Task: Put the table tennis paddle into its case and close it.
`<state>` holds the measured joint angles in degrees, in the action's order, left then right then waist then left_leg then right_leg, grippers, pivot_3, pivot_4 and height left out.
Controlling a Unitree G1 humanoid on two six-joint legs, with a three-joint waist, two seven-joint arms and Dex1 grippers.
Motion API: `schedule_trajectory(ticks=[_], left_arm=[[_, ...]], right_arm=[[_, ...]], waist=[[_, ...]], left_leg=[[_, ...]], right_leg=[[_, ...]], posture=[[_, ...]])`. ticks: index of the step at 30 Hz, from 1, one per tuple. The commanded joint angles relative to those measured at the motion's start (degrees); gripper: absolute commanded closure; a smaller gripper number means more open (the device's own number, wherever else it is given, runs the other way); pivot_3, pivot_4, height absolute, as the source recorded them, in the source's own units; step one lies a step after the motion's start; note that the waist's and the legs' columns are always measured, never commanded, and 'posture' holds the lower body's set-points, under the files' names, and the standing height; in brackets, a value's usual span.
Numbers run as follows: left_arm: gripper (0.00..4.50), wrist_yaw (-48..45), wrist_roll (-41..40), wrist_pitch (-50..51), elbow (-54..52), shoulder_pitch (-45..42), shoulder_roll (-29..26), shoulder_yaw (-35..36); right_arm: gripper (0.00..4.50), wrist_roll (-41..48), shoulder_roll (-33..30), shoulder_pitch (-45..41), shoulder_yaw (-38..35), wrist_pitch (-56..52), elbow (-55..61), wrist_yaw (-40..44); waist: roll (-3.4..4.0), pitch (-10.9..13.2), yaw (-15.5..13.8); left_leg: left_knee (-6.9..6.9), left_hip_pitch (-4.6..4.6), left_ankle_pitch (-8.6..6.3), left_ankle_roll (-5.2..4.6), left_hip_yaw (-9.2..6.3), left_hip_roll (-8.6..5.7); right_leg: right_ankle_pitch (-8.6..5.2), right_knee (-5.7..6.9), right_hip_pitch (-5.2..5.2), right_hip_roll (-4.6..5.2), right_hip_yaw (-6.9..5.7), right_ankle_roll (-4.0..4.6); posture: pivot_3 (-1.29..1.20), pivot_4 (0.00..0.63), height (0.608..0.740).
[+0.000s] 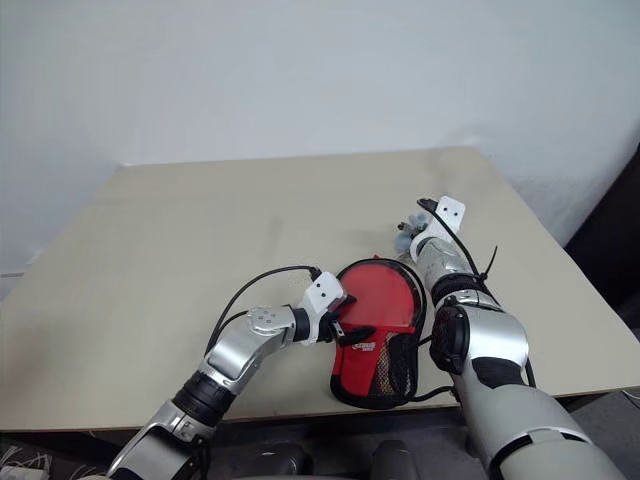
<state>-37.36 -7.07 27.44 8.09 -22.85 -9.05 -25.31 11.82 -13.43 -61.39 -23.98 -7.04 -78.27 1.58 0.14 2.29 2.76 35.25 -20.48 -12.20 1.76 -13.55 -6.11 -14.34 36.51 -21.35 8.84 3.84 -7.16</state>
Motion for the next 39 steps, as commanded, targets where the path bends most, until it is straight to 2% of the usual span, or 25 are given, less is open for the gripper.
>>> schedule_trajectory(ticks=[1, 6, 11, 15, 21, 26, 30, 39], left_arm=[[0.29, 0.56, 2.14, 3.11, 4.51, 1.34, -1.11, -0.38], [0.29, 0.53, 1.94, 3.25, 4.89, 1.37, -0.6, -0.48], [0.29, -0.3, 1.77, 3.35, 5.52, 1.09, -0.31, -0.78], [0.29, -1.21, 1.93, 3.34, 5.85, 0.75, -0.43, -1.35], [0.29, -3.65, 4.87, -3.04, 7.31, -1.2, -1.21, -4.16], [0.29, -2.66, 7.02, -9.27, 9.23, -3.04, -0.27, -4.22], [0.29, -1.18, 5.57, -12.48, 9.07, -4.63, 1.8, -0.32], [0.29, -2.59, 3.97, -14.25, 10.87, -10.07, 6.73, 1.65]], right_arm=[[4.3, -0.05, -7.24, -0.4, -0.35, 1.48, 4.37, -0.18], [4.3, 0.02, -10.84, 2.21, 0.05, -0.64, 6.69, 3.25], [4.31, 0.91, -13.83, 9.44, -0.5, -4.79, 13.09, 5.11], [4.31, 3.23, -12.11, 17.08, -1.48, -10.76, 24.17, 4.06], [4.31, 6.86, -7.49, 25.25, -1.87, -17.96, 39.56, 0.33], [4.31, 7.86, -5.78, 26.38, -0.87, -20.44, 44.06, -0.79], [4.32, 8.4, -6.44, 25.3, -1.27, -20.88, 44.22, -1.21], [4.32, 8.57, -5.49, 25.38, -0.41, -20.81, 43.91, -1.43]], waist=[[0.0, 0.0, -0.26], [0.02, 0.0, -1.06], [0.14, -0.03, -3.0], [0.23, -0.03, -4.6], [0.27, -0.05, -5.73], [0.32, -0.03, -5.75], [0.39, 0.01, -5.68], [0.47, 0.07, -5.37]], left_leg=[[0.03, -0.02, 0.0, -0.01, -0.02, -0.03], [0.14, -0.09, 0.05, -0.08, -0.18, -0.19], [0.25, -0.09, 0.1, -0.17, -0.41, -0.33], [0.37, -0.14, 0.22, -0.37, -0.56, -0.52], [0.37, -0.24, 0.22, -0.37, -0.59, -0.58], [0.36, -0.24, 0.22, -0.37, -0.55, -0.57], [0.36, -0.27, 0.21, -0.37, -0.53, -0.54], [0.33, -0.42, 0.22, -0.39, -0.45, -0.49]], right_leg=[[0.0, -0.02, 0.03, 0.0, 0.0, 0.0], [-0.01, -0.1, 0.18, 0.01, 0.02, -0.01], [-0.04, -0.45, 0.52, 0.0, 0.0, -0.07], [-0.09, -0.84, 1.0, -0.01, 0.03, -0.31], [-0.16, -0.84, 0.94, 0.01, 0.07, -0.39], [-0.16, -0.84, 0.93, 0.01, 0.07, -0.39], [-0.17, -0.85, 0.9, 0.01, 0.07, -0.39], [-0.16, -0.86, 0.81, 0.01, 0.07, -0.41]], posture=[[0.0, 0.0, 0.74], [0.0, 0.0, 0.74], [0.0, 0.0, 0.74], [0.0, 0.0, 0.74], [0.0, 0.0, 0.74], [0.0, 0.0, 0.74], [0.0, 0.0, 0.74], [0.0, 0.0, 0.74]])
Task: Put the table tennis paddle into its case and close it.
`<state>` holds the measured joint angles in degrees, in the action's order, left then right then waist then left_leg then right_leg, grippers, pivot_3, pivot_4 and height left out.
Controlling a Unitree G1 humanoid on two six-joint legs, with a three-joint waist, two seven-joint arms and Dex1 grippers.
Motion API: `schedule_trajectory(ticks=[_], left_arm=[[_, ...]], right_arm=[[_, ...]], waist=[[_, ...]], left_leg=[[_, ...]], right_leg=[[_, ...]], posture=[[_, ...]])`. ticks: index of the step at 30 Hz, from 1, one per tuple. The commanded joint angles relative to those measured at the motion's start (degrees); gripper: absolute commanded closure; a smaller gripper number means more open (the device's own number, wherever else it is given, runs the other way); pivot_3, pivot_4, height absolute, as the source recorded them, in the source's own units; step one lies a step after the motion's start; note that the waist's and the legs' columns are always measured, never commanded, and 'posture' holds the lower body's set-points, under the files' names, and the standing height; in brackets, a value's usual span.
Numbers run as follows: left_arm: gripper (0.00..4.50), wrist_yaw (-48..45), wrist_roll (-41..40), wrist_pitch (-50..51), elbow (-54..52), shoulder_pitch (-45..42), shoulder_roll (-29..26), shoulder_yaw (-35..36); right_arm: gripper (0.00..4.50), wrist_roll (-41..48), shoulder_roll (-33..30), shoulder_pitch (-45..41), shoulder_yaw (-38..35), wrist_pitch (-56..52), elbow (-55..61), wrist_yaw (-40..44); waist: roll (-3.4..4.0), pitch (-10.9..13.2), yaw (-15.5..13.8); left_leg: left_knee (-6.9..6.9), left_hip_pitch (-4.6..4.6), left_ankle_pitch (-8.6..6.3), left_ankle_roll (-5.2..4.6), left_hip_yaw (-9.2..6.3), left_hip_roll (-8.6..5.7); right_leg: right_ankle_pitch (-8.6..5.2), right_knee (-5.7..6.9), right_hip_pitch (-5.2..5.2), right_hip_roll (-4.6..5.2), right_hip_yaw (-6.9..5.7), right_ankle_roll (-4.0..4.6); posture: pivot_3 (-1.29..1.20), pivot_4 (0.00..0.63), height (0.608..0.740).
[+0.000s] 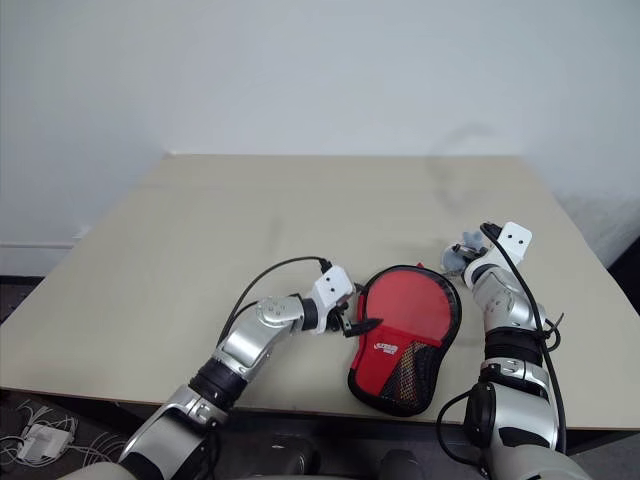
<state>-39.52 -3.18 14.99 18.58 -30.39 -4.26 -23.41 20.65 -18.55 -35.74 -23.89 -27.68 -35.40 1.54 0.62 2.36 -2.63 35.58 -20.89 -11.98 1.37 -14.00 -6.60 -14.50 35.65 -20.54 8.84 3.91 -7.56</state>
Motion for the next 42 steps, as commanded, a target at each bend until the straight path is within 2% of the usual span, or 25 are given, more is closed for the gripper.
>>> schedule_trajectory(ticks=[1, 7, 11, 19, 35, 40, 42], left_arm=[[0.29, -0.64, 0.91, -2.76, 1.37, -3.17, 2.71, -0.97], [0.29, -2.15, 6.66, -3.88, 9.85, -5.72, 5.47, -6.75], [0.29, -1.74, 12.28, -0.82, 17.06, -7.95, 5.46, -10.92], [0.29, -3.07, 14.66, 3.82, 20.62, -9.45, 4.72, -12.42], [0.29, -2.5, 14.03, 7.64, 18.41, -7.52, 4.06, -10.99], [0.29, -2.59, 14.07, 8.11, 17.28, -7.08, 3.97, -11.14], [0.29, -2.68, 14.0, 8.32, 16.91, -7.05, 3.98, -11.09]], right_arm=[[4.32, -0.16, -0.17, -0.18, -0.48, -0.32, 1.23, -1.48], [4.32, -0.01, 0.24, -0.04, -0.65, -0.63, 1.88, -1.82], [4.32, 0.15, 0.39, 0.35, -0.84, -1.01, 2.98, -2.11], [4.32, 0.9, 1.48, 3.7, -1.08, -2.77, 8.31, -2.88], [4.33, 7.28, 3.11, 25.51, -6.3, -9.22, 38.41, -5.95], [4.33, 10.69, 2.19, 33.62, -5.45, -11.55, 47.48, -1.75], [4.33, 10.71, 0.13, 37.23, -4.44, -9.71, 50.04, 2.84]], waist=[[0.0, 0.0, 0.08], [0.02, 0.01, 0.92], [-0.01, 0.0, 0.75], [-0.11, -0.02, 0.78], [-0.37, 0.12, 0.52], [-0.38, 0.12, 0.45], [-0.38, 0.12, 0.48]], left_leg=[[0.0, 0.0, -0.01, -0.02, 0.03, 0.0], [-0.04, 0.0, -0.02, -0.04, 0.1, 0.04], [-0.06, 0.0, -0.02, -0.04, 0.09, 0.05], [-0.02, 0.04, -0.05, -0.05, 0.14, 0.09], [-0.03, 0.06, -0.33, 0.19, 0.43, 0.34], [-0.03, 0.02, -0.47, 0.09, 0.61, 0.48], [-0.04, 0.01, -0.55, 0.02, 0.63, 0.49]], right_leg=[[0.0, -0.02, 0.01, 0.0, 0.01, 0.0], [0.0, -0.01, -0.04, 0.0, 0.02, -0.01], [-0.01, -0.03, 0.0, 0.0, 0.0, -0.02], [-0.04, -0.06, 0.03, 0.0, -0.02, -0.07], [-0.19, -0.19, -0.03, 0.0, -0.12, 0.03], [-0.19, -0.48, 0.01, 0.01, -0.18, 0.03], [-0.18, -0.66, 0.05, 0.01, -0.18, 0.02]], posture=[[0.0, 0.0, 0.74], [0.0, 0.0, 0.74], [0.0, 0.0, 0.74], [0.0, 0.0, 0.74], [0.0, 0.0, 0.74], [0.0, 0.0, 0.74], [0.0, 0.0, 0.74]])
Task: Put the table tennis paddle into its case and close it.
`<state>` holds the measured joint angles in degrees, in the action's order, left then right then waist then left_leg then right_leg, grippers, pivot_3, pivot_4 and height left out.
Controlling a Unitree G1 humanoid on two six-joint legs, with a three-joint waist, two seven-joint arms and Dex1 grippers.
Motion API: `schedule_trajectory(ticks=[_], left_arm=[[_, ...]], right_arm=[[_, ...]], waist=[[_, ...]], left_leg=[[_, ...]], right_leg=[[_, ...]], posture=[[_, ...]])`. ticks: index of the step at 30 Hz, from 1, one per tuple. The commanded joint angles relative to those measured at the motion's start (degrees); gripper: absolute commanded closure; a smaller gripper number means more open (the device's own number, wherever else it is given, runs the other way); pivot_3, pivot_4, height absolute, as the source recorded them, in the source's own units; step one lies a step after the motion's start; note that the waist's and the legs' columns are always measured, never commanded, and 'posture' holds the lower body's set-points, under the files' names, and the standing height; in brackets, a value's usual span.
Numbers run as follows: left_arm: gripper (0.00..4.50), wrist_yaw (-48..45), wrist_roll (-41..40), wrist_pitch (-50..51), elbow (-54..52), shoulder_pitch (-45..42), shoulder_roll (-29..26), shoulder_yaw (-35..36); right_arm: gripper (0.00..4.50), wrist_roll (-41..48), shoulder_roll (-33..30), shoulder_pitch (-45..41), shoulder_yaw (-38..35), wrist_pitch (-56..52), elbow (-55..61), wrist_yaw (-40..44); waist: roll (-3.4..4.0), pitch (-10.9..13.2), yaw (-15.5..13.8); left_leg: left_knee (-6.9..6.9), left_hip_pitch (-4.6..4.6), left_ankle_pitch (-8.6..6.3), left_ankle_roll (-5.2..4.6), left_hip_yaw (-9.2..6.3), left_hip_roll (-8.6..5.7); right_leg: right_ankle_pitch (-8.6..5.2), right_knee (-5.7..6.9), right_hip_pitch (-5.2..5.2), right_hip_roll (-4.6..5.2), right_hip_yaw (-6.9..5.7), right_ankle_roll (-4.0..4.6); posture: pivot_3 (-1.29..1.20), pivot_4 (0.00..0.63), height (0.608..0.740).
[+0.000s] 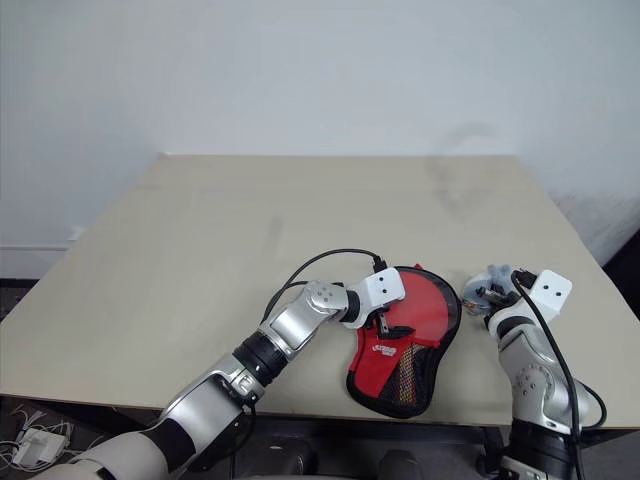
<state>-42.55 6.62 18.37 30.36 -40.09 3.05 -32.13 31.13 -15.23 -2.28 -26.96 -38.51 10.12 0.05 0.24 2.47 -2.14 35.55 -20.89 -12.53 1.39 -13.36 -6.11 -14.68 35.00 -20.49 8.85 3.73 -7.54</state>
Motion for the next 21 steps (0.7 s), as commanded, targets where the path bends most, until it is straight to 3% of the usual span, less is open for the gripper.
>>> schedule_trajectory(ticks=[1, 8, 21], left_arm=[[0.29, 0.37, 4.21, 4.97, 5.07, 2.63, -3.34, -2.36], [0.29, 0.9, 4.3, 4.44, 5.88, 2.2, -3.31, -2.03], [0.29, 1.46, 4.13, 4.76, 4.51, 3.37, -4.06, -1.75]], right_arm=[[4.33, 0.95, -4.38, 5.37, -1.33, 1.13, 5.46, 6.76], [4.33, 5.84, -10.91, 11.32, -3.01, -0.82, 6.25, 17.07], [4.33, 18.43, -14.17, 28.02, -2.41, -11.78, 14.49, 26.18]], waist=[[-0.02, 0.01, -0.02], [-0.13, 0.09, -0.03], [-0.38, 0.03, -0.25]], left_leg=[[0.0, -0.02, -0.04, -0.06, 0.03, 0.0], [0.05, -0.08, -0.16, -0.03, 0.15, 0.07], [0.54, -0.3, -0.66, 0.1, 0.38, 0.67]], right_leg=[[0.03, -0.08, 0.02, 0.0, 0.01, -0.05], [0.0, -0.18, 0.02, 0.01, -0.03, -0.03], [-0.04, -0.3, 0.0, 0.02, -0.83, 0.01]], posture=[[0.0, 0.0, 0.74], [0.0, 0.0, 0.74], [0.0, 0.0, 0.74]])
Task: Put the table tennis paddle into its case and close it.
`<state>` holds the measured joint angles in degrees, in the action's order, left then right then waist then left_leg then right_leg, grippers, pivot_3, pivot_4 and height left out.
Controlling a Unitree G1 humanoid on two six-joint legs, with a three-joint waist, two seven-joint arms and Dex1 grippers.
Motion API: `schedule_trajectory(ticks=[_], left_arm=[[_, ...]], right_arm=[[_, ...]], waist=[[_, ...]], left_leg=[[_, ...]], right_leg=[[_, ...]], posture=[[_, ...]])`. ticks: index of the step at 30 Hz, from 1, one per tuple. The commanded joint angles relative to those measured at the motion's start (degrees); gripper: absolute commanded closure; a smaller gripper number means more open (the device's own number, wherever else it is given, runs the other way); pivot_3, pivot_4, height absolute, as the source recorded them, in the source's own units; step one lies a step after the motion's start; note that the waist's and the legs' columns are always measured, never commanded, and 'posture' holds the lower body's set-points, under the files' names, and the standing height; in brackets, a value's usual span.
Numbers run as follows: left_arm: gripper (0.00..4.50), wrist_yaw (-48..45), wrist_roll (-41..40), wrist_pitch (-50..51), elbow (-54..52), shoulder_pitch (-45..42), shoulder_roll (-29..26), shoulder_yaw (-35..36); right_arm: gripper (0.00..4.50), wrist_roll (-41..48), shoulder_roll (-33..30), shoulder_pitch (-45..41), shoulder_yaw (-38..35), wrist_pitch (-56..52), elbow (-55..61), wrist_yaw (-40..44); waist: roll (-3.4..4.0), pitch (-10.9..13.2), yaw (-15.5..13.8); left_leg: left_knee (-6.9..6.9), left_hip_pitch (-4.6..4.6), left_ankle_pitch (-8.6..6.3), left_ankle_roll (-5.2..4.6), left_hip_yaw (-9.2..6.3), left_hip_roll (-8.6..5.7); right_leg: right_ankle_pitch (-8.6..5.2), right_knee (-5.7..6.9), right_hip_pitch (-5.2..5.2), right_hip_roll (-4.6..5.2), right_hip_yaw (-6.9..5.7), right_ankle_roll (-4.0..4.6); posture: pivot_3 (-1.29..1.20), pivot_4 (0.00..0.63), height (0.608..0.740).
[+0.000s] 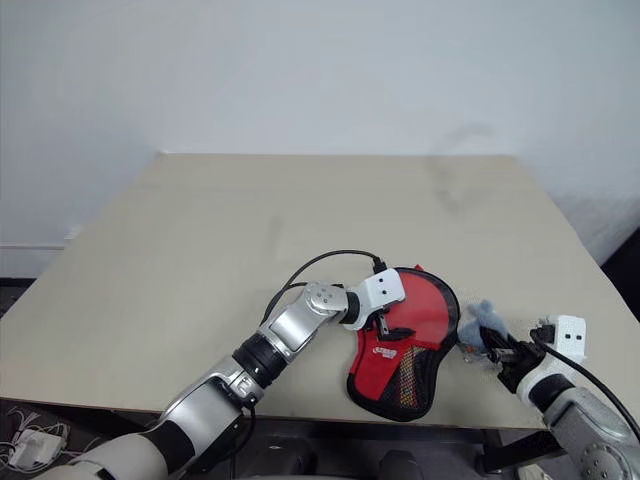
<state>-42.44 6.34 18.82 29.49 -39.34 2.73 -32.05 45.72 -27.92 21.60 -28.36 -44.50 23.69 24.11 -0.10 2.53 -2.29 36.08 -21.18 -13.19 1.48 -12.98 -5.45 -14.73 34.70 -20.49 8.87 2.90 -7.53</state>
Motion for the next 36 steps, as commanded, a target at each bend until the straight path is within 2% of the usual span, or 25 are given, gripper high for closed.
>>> schedule_trajectory(ticks=[1, 8, 15, 17, 21, 30, 32, 33, 36], left_arm=[[0.29, 1.35, 4.42, 4.31, 5.32, 2.66, -3.78, -1.85], [0.29, 1.23, 4.37, 4.08, 4.94, 3.09, -3.87, -2.18], [0.29, 1.18, 4.52, 3.42, 5.49, 3.04, -3.52, -2.6], [0.29, 1.16, 4.51, 3.37, 5.52, 3.03, -3.44, -2.65], [0.29, 1.15, 4.56, 3.2, 5.48, 3.19, -3.36, -2.96], [0.29, 1.52, 4.47, 3.18, 4.78, 3.68, -4.02, -3.3], [0.29, 1.58, 4.43, 3.35, 4.51, 3.78, -4.35, -3.17], [0.29, 1.68, 4.44, 3.44, 4.5, 3.79, -4.49, -3.09], [0.29, 1.84, 4.45, 3.31, 4.78, 3.72, -4.68, -2.97]], right_arm=[[4.33, 4.76, -1.96, 5.42, -1.34, -6.29, 1.36, 2.81], [4.33, 8.4, -5.36, 16.15, -2.52, -7.08, 4.78, 8.58], [4.33, 8.12, -7.24, 21.69, -2.89, -5.41, 6.03, 12.31], [4.33, 7.76, -6.44, 20.73, -3.34, -4.09, 5.58, 11.31], [4.33, 8.87, -4.18, 13.56, -4.91, -3.37, 2.16, 5.69], [4.33, 8.71, -1.45, 5.49, -3.73, -3.29, -0.24, 1.45], [3.63, 8.32, -1.19, 4.24, -3.24, -3.59, -1.42, 0.87], [3.44, 8.24, -1.1, 3.85, -3.15, -3.59, -1.79, 0.78], [2.37, 7.7, -0.91, 3.01, -3.19, -2.97, -2.34, 0.35]], waist=[[-0.07, -0.05, -0.25], [-0.21, -0.2, -1.42], [-0.52, -0.4, -2.94], [-0.56, -0.41, -3.3], [-0.72, -0.4, -3.24], [-0.68, -0.4, -2.16], [-0.68, -0.41, -1.92], [-0.66, -0.42, -1.85], [-0.66, -0.43, -1.59]], left_leg=[[0.0, -0.01, -0.02, 0.01, -0.02, 0.05], [-0.01, -0.03, -0.47, 0.09, 0.01, 0.32], [-0.01, 0.14, -0.94, -0.43, 0.03, 0.3], [-0.01, 0.25, -1.08, -0.46, 0.13, 0.32], [-0.02, 0.36, -1.13, -0.45, 0.34, 0.41], [0.24, 0.58, -1.34, -0.1, 1.36, 1.12], [0.34, 0.6, -1.34, -0.1, 1.38, 1.12], [0.39, 0.62, -1.34, -0.1, 1.38, 1.13], [0.47, 0.6, -1.34, -0.1, 1.39, 1.13]], right_leg=[[0.0, 0.0, 0.0, 0.01, -0.1, 0.01], [-0.19, 0.01, -0.02, 0.01, -0.55, 0.18], [-0.62, 0.04, 0.09, 0.02, -0.52, -0.2], [-0.67, 0.05, 0.12, 0.04, -0.52, -0.2], [-0.72, 0.07, 0.14, 0.04, -0.49, -0.19], [-0.8, 0.09, 0.13, 0.03, -0.5, -0.03], [-0.8, 0.11, 0.14, 0.03, -0.49, -0.03], [-0.8, 0.11, 0.14, 0.02, -0.5, -0.03], [-0.79, 0.12, 0.13, 0.02, -0.48, -0.04]], posture=[[0.0, 0.0, 0.74], [0.0, 0.0, 0.74], [0.0, 0.0, 0.74], [0.0, 0.0, 0.74], [0.0, 0.0, 0.74], [0.0, 0.0, 0.74], [0.0, 0.0, 0.74], [0.0, 0.0, 0.74], [0.0, 0.0, 0.74]])
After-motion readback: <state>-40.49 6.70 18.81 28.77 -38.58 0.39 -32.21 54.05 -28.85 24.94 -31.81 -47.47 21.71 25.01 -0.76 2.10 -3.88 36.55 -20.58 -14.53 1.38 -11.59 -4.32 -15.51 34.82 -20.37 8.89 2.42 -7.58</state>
